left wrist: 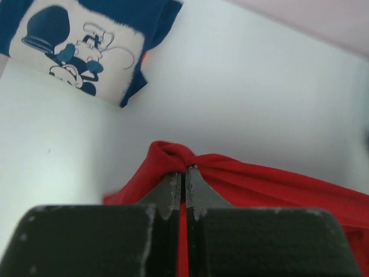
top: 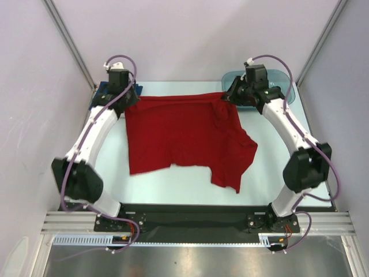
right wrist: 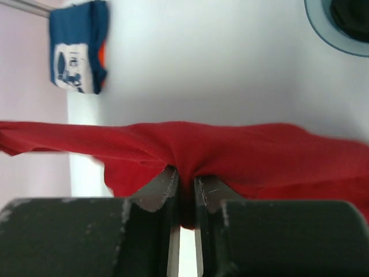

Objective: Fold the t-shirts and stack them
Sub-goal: Flatten the tshirt out

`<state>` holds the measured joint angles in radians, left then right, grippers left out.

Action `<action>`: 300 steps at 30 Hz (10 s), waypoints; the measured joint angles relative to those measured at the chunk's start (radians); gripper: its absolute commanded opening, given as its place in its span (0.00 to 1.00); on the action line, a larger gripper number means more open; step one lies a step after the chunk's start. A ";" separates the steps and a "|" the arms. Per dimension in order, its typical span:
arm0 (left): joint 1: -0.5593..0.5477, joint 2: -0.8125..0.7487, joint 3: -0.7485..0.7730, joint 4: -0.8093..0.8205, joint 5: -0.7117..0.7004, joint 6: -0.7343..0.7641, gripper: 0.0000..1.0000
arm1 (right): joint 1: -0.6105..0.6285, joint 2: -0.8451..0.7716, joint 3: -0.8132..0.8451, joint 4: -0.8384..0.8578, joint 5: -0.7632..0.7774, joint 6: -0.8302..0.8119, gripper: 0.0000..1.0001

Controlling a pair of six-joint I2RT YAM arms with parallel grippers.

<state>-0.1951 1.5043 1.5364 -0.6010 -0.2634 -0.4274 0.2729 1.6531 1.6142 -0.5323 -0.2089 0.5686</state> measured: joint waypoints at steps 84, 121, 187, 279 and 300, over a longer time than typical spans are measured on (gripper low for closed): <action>0.258 0.029 -0.490 -0.201 -0.071 -0.379 0.00 | 0.021 -0.216 -0.803 -0.295 -0.166 -0.130 0.47; 0.270 0.072 -0.495 -0.159 -0.063 -0.275 0.00 | 0.140 -0.208 -0.964 -0.162 -0.164 0.034 0.00; 0.134 -0.498 0.261 0.146 0.093 -0.002 0.00 | -0.049 -0.418 0.664 -0.249 0.112 -0.310 0.00; 0.145 -0.763 0.191 0.382 -0.007 0.195 0.00 | -0.059 -0.695 0.478 0.150 0.321 -0.522 0.00; 0.153 -0.571 -0.470 0.566 -0.172 0.245 0.00 | -0.037 -0.339 -0.107 0.519 0.227 -0.384 0.00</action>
<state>-0.0422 0.9333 1.0660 -0.0349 -0.4351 -0.1822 0.2359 1.3140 1.5074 -0.0132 0.0185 0.1848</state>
